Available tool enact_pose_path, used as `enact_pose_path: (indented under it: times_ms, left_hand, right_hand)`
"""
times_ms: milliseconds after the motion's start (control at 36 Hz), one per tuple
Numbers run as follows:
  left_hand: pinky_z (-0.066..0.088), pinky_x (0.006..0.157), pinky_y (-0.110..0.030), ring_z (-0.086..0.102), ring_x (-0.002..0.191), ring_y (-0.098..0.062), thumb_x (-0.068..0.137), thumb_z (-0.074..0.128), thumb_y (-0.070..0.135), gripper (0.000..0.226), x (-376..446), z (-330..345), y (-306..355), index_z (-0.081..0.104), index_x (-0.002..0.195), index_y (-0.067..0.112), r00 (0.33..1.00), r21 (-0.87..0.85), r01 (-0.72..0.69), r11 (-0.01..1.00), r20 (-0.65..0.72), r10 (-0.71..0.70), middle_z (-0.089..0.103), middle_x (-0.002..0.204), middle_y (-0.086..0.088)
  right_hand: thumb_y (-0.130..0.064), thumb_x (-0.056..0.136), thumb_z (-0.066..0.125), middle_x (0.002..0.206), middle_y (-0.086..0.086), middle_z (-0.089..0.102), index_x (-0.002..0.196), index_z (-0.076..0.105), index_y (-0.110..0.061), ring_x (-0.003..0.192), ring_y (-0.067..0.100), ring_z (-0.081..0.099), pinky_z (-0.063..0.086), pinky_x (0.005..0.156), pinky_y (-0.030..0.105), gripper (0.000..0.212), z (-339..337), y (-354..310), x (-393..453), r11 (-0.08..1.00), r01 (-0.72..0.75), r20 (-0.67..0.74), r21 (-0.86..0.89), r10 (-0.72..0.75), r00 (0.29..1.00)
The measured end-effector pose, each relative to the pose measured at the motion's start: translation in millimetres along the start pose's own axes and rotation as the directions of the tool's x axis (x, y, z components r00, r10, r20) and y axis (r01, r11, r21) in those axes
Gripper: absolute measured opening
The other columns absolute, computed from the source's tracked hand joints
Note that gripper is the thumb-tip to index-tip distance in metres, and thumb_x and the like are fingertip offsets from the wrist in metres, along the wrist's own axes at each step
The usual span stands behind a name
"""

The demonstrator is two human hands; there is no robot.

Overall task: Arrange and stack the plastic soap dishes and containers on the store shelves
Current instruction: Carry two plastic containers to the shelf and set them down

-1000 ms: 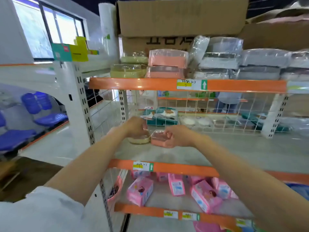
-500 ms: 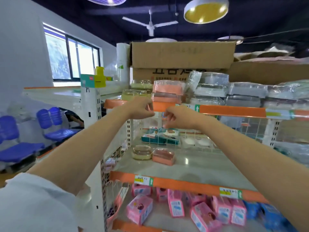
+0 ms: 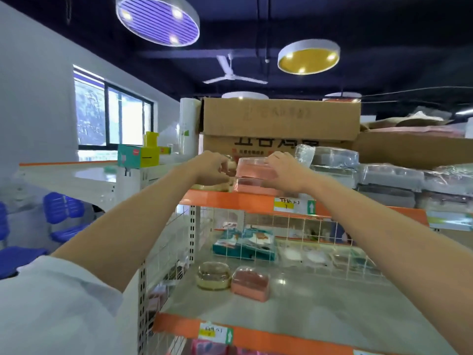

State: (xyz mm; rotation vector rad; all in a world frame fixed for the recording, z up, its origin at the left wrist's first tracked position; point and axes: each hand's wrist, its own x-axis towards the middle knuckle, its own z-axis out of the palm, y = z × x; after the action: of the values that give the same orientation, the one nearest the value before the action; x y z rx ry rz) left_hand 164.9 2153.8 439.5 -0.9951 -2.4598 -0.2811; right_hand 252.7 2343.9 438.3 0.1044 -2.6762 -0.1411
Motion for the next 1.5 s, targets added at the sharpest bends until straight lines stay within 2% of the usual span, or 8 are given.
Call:
enact_pose_path:
  times_ms: [167,278,528,778,1028,1194,1333,1500]
  left_hand:
    - [0.046,0.091,-0.034,0.056,0.103,-0.022,0.091,0.059,0.027,0.03,16.8,8.6,-34.1,0.059,0.112,0.006,0.997,0.032,0.061,0.998,0.039,-0.062,0.061,0.114,-0.01]
    - [0.046,0.094,-0.035,0.055,0.107,-0.023,0.091,0.06,0.03,0.034,26.8,17.3,-58.5,0.058,0.115,0.006,0.993,0.036,0.087,0.996,0.079,-0.089,0.059,0.118,-0.012]
    - [0.04,0.098,-0.032,0.05,0.118,-0.026,0.092,0.057,0.04,0.053,50.9,34.4,-89.6,0.049,0.13,0.004,0.978,0.107,0.111,0.988,0.166,-0.127,0.052,0.132,-0.014]
    - [0.033,0.108,-0.035,0.042,0.13,-0.022,0.085,0.051,0.065,0.081,69.2,53.5,-98.9,0.035,0.144,0.011,0.944,0.045,0.137,0.989,0.297,-0.145,0.04,0.147,-0.008]
    - [0.031,0.111,-0.039,0.039,0.131,-0.023,0.075,0.058,0.07,0.088,84.8,55.2,-96.1,0.034,0.144,0.02,0.901,0.059,0.187,0.981,0.386,-0.195,0.038,0.148,-0.004]
    - [0.042,0.097,-0.033,0.049,0.108,-0.02,0.046,0.056,0.092,0.112,79.0,59.9,-93.9,0.055,0.124,0.012,0.932,0.038,0.216,0.976,0.289,-0.218,0.051,0.128,-0.006]
    - [0.033,0.1,-0.034,0.041,0.121,-0.027,0.078,0.062,0.062,0.074,62.2,57.2,-74.4,0.049,0.128,0.008,0.972,0.051,0.202,0.978,0.111,-0.207,0.047,0.13,-0.014]
    - [0.041,0.096,-0.044,0.032,0.119,-0.03,0.055,0.059,0.085,0.108,40.7,48.2,-57.8,0.042,0.126,0.005,0.962,0.059,0.252,0.966,-0.125,-0.243,0.032,0.129,-0.014]
  right_hand:
    - [-0.056,0.089,0.048,0.14,0.015,0.042,0.13,0.049,-0.002,0.131,0.031,0.035,0.028,0.11,0.041,0.067,3.2,8.5,33.0,0.996,-0.072,0.007,0.059,0.072,0.997]
    - [-0.055,0.09,0.05,0.149,0.013,0.036,0.143,0.036,-0.003,0.137,0.029,0.031,0.029,0.112,0.041,0.075,9.3,16.7,51.3,0.99,-0.115,0.024,0.082,0.113,0.993]
    - [-0.063,0.09,0.042,0.137,0.011,0.051,0.136,0.044,-0.007,0.118,0.026,0.051,0.039,0.095,0.033,0.073,23.2,21.2,83.6,0.983,-0.168,0.123,0.077,0.158,0.98]
    - [-0.061,0.09,0.046,0.144,0.012,0.043,0.143,0.031,-0.013,0.125,0.028,0.045,0.036,0.092,0.031,0.073,25.3,24.9,98.0,0.968,-0.228,0.182,0.109,0.206,0.962]
    - [-0.062,0.088,0.048,0.144,0.008,0.042,0.143,0.035,-0.013,0.129,0.028,0.04,0.032,0.107,0.039,0.075,28.9,24.3,105.5,0.958,-0.27,0.208,0.1,0.245,0.947]
    - [-0.071,0.08,0.052,0.139,0.011,0.045,0.138,0.042,-0.013,0.13,0.035,0.033,0.033,0.106,0.047,0.082,35.0,26.8,101.2,0.953,-0.298,0.108,0.055,0.291,0.95]
    - [-0.073,0.074,0.056,0.137,0.014,0.037,0.135,0.043,-0.011,0.129,0.034,0.027,0.032,0.106,0.05,0.088,35.6,19.5,88.0,0.947,-0.307,-0.058,0.091,0.313,0.948]
    - [-0.069,0.076,0.058,0.138,0.014,0.03,0.139,0.035,-0.012,0.131,0.033,0.022,0.029,0.107,0.053,0.089,32.3,0.3,68.8,0.956,-0.259,-0.147,0.137,0.278,0.949]
